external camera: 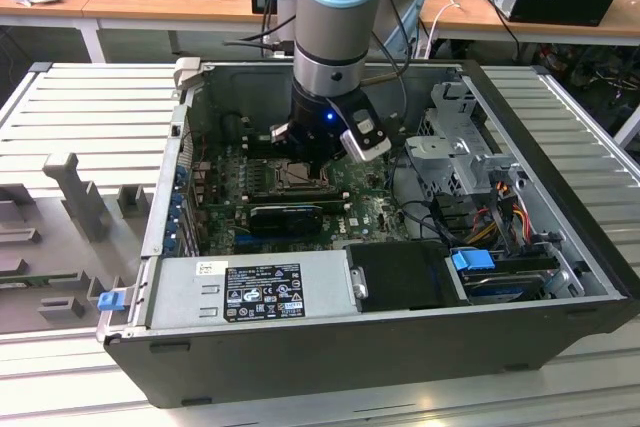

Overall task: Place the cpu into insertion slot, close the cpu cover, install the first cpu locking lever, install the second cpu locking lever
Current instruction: 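Install the second cpu locking lever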

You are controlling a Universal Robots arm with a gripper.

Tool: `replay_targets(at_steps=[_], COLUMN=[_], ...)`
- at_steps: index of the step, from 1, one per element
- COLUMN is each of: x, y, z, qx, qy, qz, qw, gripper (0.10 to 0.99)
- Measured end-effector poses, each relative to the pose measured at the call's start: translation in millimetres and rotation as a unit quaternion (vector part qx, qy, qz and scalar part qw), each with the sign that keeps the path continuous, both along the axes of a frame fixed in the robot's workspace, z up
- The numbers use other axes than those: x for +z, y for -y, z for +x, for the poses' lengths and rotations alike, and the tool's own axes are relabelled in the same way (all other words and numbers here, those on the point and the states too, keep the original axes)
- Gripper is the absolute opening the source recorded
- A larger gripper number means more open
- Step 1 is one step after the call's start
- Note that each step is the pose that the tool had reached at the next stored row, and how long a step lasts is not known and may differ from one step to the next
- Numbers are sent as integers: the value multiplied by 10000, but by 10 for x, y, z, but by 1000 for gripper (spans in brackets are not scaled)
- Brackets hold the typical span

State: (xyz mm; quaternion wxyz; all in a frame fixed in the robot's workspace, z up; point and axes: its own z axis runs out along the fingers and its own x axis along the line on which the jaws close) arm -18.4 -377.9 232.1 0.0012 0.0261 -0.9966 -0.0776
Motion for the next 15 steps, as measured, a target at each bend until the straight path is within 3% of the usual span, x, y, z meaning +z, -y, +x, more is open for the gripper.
replay_targets(at_steps=[7,11,15], x=[-21,-74,-153], y=[87,103,104], z=[-104,-217,-250], qx=[65,109,139], qy=[-2,-1,-3], qz=[152,198,212], qw=[9999,9997,9997], gripper=[106,106,106])
